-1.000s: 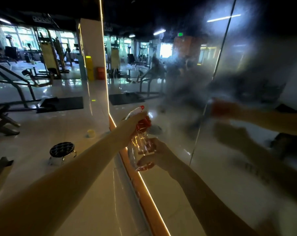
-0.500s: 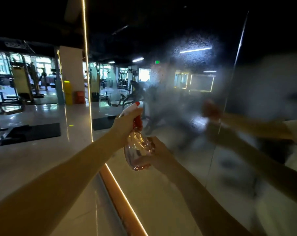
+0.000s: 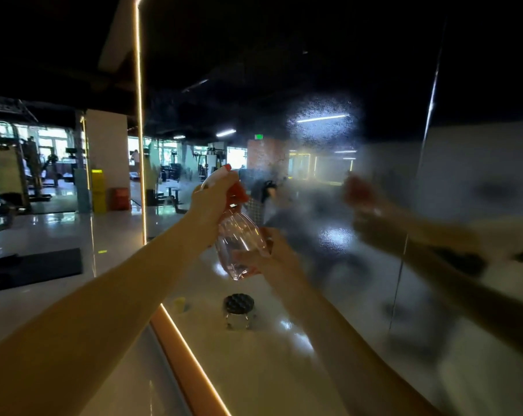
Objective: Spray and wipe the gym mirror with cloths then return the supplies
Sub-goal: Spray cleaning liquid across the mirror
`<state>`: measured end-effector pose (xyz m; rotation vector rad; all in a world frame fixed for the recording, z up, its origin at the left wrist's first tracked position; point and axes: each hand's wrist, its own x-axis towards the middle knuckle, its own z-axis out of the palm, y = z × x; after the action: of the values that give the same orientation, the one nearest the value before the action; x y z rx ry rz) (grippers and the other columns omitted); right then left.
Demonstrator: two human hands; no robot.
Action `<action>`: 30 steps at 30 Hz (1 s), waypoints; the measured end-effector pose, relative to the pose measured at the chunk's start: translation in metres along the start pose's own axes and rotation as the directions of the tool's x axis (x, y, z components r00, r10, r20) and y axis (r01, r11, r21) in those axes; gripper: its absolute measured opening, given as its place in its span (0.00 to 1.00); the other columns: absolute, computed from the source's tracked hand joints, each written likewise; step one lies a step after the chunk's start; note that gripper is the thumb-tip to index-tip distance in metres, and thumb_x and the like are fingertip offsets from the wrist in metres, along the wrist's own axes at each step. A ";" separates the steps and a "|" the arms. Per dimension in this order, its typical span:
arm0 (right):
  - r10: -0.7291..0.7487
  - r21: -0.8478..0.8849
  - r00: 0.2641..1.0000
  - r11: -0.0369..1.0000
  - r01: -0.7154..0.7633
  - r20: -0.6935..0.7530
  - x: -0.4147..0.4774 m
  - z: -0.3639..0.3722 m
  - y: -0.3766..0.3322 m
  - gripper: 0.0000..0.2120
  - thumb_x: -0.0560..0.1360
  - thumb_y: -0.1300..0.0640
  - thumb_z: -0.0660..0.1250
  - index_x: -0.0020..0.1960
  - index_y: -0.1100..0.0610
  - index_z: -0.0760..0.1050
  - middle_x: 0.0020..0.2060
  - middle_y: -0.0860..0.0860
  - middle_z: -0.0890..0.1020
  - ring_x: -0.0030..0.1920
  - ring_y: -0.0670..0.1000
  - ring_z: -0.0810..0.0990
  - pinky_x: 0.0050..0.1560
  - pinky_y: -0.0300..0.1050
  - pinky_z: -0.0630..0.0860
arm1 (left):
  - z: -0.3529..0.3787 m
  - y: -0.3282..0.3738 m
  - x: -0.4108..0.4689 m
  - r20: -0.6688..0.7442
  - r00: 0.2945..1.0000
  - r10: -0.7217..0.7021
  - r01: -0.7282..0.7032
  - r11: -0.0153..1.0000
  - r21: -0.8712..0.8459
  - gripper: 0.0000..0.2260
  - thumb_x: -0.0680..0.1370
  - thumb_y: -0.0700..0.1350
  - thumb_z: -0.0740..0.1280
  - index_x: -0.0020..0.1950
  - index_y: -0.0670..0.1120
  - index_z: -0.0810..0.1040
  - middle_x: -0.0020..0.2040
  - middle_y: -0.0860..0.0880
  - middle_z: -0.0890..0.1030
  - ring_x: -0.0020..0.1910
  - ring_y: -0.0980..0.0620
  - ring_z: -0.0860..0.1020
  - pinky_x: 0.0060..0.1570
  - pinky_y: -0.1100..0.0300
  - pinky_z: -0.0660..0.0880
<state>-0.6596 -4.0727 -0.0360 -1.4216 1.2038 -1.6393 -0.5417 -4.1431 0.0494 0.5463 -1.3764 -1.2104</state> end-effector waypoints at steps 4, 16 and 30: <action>0.028 0.031 0.999 0.999 -0.029 0.027 0.007 0.016 -0.004 0.24 0.66 0.61 0.82 0.55 0.49 0.74 0.57 0.54 0.83 0.53 0.55 0.85 0.45 0.45 0.84 | -0.010 0.002 0.013 -0.053 0.998 0.022 -0.019 0.998 0.063 0.07 0.84 0.50 0.65 0.50 0.48 0.78 0.36 0.53 0.82 0.39 0.52 0.79 0.42 0.59 0.74; 0.169 -0.056 0.984 0.984 -0.166 0.052 0.000 0.058 0.035 0.22 0.69 0.64 0.80 0.60 0.57 0.79 0.54 0.58 0.86 0.50 0.57 0.87 0.46 0.46 0.85 | -0.072 -0.038 0.010 0.036 0.985 -0.170 0.167 0.984 0.062 0.10 0.84 0.49 0.65 0.52 0.43 0.79 0.45 0.44 0.85 0.43 0.47 0.85 0.34 0.61 0.79; 0.390 -0.178 0.915 0.912 -0.369 0.101 -0.030 0.051 0.081 0.22 0.68 0.61 0.82 0.53 0.47 0.74 0.51 0.49 0.83 0.53 0.53 0.85 0.56 0.52 0.84 | -0.083 -0.115 -0.017 0.035 0.964 -0.263 0.259 0.961 0.098 0.09 0.83 0.52 0.67 0.50 0.47 0.78 0.39 0.48 0.80 0.37 0.51 0.80 0.39 0.59 0.74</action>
<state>-0.6110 -4.0871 -0.1227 -1.2662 1.4494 -1.1848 -0.4984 -4.1980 -0.0757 0.7888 -1.4388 -1.3824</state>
